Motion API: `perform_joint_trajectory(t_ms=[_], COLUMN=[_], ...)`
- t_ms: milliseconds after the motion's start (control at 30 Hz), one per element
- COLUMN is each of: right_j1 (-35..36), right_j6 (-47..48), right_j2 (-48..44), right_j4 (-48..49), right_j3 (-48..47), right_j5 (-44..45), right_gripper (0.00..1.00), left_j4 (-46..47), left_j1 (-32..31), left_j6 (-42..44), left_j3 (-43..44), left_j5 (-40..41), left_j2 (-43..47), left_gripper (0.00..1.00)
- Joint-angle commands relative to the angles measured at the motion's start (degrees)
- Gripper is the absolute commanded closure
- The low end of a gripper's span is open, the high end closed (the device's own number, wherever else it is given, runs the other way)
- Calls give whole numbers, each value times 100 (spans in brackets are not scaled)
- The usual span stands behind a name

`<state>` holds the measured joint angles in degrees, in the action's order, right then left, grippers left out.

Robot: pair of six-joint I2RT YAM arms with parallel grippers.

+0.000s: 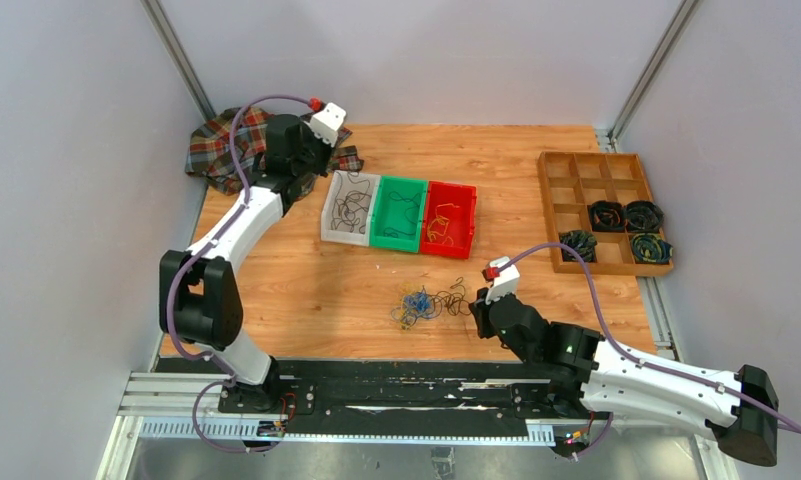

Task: Untangle the cables
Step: Place the cable in the bin.

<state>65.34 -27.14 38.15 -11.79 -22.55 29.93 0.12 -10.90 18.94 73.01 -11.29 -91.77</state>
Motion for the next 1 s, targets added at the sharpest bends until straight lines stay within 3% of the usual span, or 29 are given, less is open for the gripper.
perform_joint_trajectory(t_ms=[0, 500, 833, 967], right_j1=[-52, -182, -317, -338], right_j6=[-4, -54, 52, 68], right_j2=[-36, -170, -86, -119], right_j4=[81, -56, -193, -275], right_j3=[3, -35, -191, -273], right_j5=[18, 23, 26, 25], right_gripper=[99, 100, 100, 100], left_j4=[137, -113, -515, -532], left_j1=[-279, -747, -743, -745], left_j6=[708, 1496, 1486, 1512], left_j3=[-120, 306, 814, 686], left_j5=[309, 1152, 457, 526], left_j2=[-120, -1233, -1879, -1997], left_gripper=[100, 100, 100, 100])
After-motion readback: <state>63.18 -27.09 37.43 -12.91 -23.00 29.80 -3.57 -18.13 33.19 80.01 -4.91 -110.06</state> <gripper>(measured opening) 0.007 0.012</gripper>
